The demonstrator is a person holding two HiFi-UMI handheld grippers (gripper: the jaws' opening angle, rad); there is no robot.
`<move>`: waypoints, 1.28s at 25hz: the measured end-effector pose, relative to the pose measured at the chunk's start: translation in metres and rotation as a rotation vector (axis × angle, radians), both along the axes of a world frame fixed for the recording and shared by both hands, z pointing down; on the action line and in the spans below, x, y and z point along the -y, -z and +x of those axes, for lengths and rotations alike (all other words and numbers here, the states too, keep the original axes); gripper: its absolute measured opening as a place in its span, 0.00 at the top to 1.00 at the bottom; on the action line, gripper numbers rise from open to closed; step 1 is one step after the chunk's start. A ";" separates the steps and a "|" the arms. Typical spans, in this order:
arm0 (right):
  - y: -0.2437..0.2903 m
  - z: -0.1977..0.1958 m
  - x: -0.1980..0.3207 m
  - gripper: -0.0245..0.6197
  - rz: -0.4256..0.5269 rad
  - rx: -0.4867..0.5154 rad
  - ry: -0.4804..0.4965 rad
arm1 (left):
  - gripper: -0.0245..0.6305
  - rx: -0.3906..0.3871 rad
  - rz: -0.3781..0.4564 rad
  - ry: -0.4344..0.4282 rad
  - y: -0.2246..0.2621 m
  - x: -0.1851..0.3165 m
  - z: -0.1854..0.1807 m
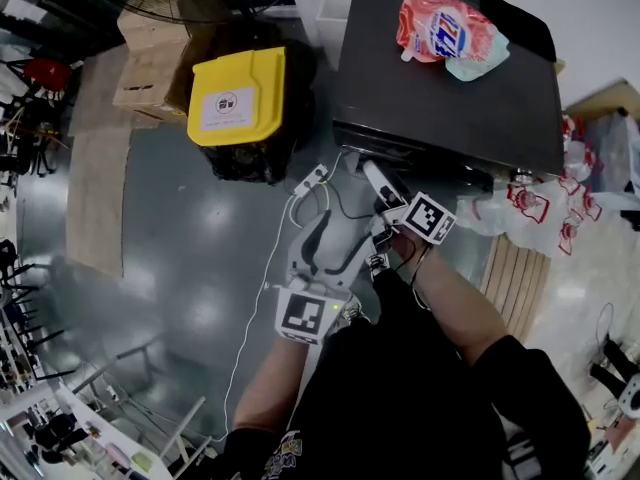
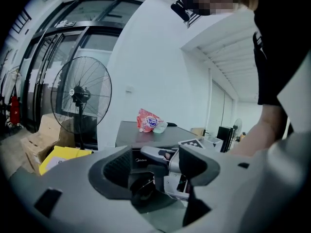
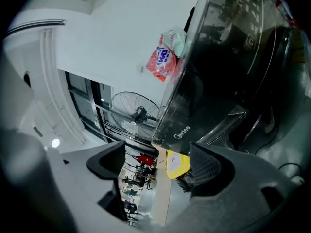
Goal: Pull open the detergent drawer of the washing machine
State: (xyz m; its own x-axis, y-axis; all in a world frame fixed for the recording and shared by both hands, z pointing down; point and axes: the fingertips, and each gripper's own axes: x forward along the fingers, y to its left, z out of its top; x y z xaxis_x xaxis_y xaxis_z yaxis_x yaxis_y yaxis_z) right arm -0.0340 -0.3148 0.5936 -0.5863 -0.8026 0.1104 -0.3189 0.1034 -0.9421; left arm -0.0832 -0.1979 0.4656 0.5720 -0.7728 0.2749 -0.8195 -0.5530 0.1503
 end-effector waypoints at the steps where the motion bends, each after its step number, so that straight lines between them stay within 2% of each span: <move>1: -0.008 0.002 0.004 0.31 -0.034 0.005 -0.014 | 0.55 -0.001 -0.005 0.002 -0.002 0.004 0.001; 4: -0.021 0.006 0.018 0.29 -0.048 0.013 -0.036 | 0.55 -0.008 -0.019 0.007 -0.008 0.015 0.003; 8: -0.040 0.011 0.028 0.23 -0.133 0.060 -0.099 | 0.55 -0.021 -0.036 0.014 -0.016 0.024 0.003; 10: -0.044 0.014 0.037 0.21 -0.129 0.101 -0.126 | 0.55 -0.022 -0.039 0.014 -0.019 0.027 0.001; 12: -0.046 0.015 0.043 0.20 -0.122 0.134 -0.145 | 0.55 -0.021 -0.033 0.017 -0.022 0.029 -0.001; 15: -0.054 0.019 0.047 0.20 -0.181 0.146 -0.180 | 0.55 -0.020 -0.040 0.024 -0.026 0.032 -0.004; 18: -0.058 0.024 0.056 0.20 -0.192 0.178 -0.219 | 0.55 -0.020 -0.067 0.019 -0.028 0.034 -0.005; 22: -0.058 0.024 0.067 0.21 -0.162 0.190 -0.224 | 0.55 -0.023 -0.063 0.021 -0.032 0.037 -0.007; 26: -0.063 0.027 0.063 0.21 -0.194 0.153 -0.232 | 0.55 -0.035 -0.078 0.020 -0.032 0.038 -0.007; 32: -0.062 0.027 0.062 0.22 -0.197 0.153 -0.240 | 0.55 -0.040 -0.074 0.011 -0.032 0.034 -0.005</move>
